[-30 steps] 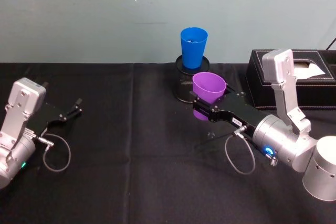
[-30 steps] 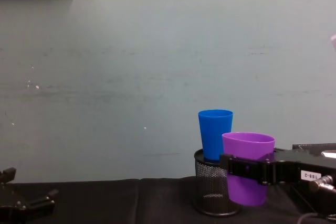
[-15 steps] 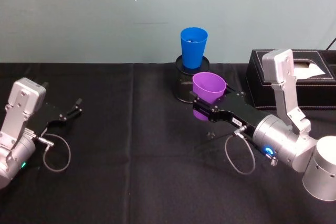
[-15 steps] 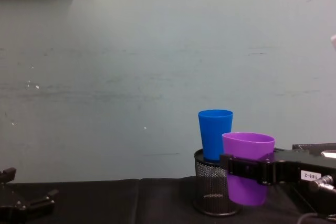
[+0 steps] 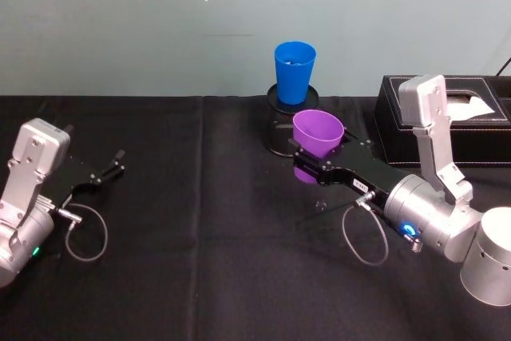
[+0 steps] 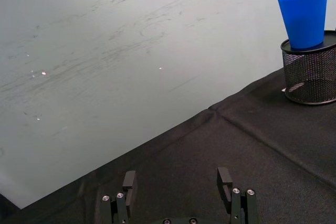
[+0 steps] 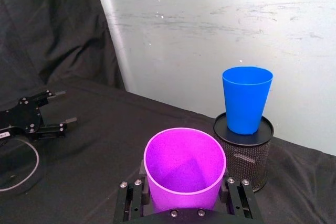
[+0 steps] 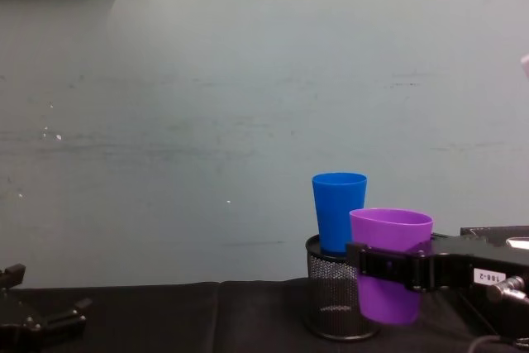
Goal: Pick up one cup with a gripper and tap it against the other cup.
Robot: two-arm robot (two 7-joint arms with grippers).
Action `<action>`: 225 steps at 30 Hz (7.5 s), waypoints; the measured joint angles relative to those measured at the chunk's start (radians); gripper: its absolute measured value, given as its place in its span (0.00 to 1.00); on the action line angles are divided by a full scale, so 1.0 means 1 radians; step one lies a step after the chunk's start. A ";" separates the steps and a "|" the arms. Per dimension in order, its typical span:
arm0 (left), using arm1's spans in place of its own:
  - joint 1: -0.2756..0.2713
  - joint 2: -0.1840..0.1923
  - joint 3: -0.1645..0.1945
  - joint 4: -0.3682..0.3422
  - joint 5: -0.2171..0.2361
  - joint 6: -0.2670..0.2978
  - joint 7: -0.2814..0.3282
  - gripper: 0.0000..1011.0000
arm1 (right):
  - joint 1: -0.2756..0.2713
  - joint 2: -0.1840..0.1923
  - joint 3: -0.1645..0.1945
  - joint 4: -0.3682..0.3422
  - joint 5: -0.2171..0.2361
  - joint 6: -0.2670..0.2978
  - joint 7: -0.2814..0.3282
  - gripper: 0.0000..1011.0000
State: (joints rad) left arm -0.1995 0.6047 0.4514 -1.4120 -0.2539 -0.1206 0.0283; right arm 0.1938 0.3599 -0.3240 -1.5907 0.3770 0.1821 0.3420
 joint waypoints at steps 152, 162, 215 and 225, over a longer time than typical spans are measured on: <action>0.000 0.000 0.000 0.000 0.000 0.000 0.000 0.99 | 0.265 -0.157 0.002 0.324 -0.087 0.054 -0.075 0.71; 0.000 0.000 0.000 0.000 0.000 0.000 0.000 0.99 | 0.297 -0.178 -0.005 0.377 -0.097 0.054 -0.072 0.71; 0.000 0.000 0.000 0.000 0.000 0.000 0.000 0.99 | 0.307 -0.185 -0.003 0.382 -0.107 0.049 -0.073 0.71; 0.000 0.000 0.000 0.000 0.000 0.000 0.000 0.99 | 0.307 -0.185 -0.003 0.382 -0.107 0.049 -0.073 0.71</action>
State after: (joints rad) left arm -0.1995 0.6047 0.4514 -1.4120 -0.2539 -0.1206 0.0283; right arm 0.5005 0.1751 -0.3268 -1.2083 0.2697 0.2315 0.2692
